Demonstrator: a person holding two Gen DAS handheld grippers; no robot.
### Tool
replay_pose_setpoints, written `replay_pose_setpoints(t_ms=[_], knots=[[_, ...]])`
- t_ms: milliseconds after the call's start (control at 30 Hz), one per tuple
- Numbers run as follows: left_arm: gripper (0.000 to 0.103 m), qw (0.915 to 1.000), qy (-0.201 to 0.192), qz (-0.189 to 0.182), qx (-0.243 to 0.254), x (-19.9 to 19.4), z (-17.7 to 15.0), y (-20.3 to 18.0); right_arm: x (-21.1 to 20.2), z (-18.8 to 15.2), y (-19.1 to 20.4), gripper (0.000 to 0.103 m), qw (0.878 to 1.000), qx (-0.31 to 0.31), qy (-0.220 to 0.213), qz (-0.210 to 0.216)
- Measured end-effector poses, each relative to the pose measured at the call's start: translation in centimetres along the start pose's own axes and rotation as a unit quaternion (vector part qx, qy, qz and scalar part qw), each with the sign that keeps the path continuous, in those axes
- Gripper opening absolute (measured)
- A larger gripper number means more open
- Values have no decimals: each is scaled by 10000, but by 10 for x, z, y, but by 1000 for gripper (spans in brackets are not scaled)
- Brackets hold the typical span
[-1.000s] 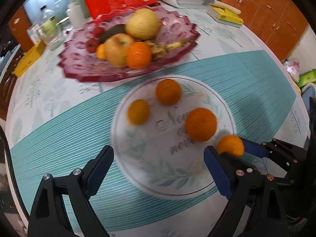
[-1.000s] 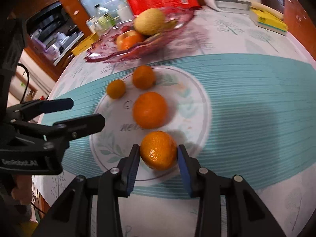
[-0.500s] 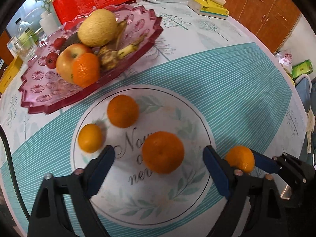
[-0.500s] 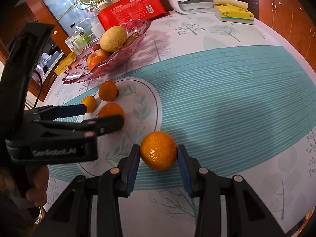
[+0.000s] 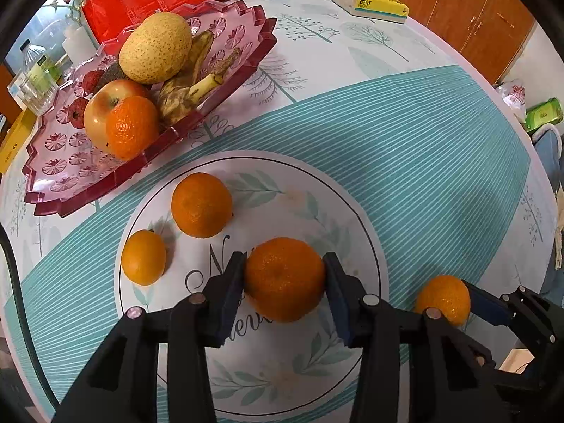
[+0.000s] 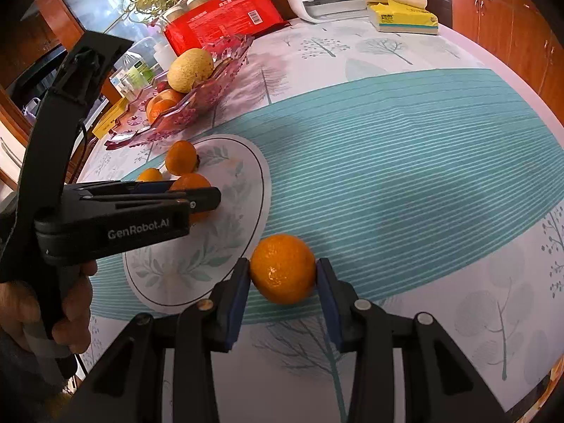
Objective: Organize fruits
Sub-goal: 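Grasp an orange with the right tool while the left tool grasps another orange, then carry the orange with the right tool while the left tool carries its orange to the bowl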
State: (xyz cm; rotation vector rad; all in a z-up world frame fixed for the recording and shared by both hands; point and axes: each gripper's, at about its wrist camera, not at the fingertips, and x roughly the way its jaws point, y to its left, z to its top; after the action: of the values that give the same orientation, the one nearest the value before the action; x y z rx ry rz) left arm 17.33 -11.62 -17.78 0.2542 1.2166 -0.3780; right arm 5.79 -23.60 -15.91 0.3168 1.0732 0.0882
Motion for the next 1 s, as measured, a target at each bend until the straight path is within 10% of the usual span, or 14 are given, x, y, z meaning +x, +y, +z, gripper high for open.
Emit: replay_pose_setpoints(t_ms=[500, 1000], knots=[[42, 9999, -107, 84, 29, -14, -16, 0, -9, 8, 10, 38, 9997, -198, -84, 97], [42, 9911, -1178, 253, -560, -145, 0, 73, -57, 71, 65, 38, 9941, -681, -703, 468]])
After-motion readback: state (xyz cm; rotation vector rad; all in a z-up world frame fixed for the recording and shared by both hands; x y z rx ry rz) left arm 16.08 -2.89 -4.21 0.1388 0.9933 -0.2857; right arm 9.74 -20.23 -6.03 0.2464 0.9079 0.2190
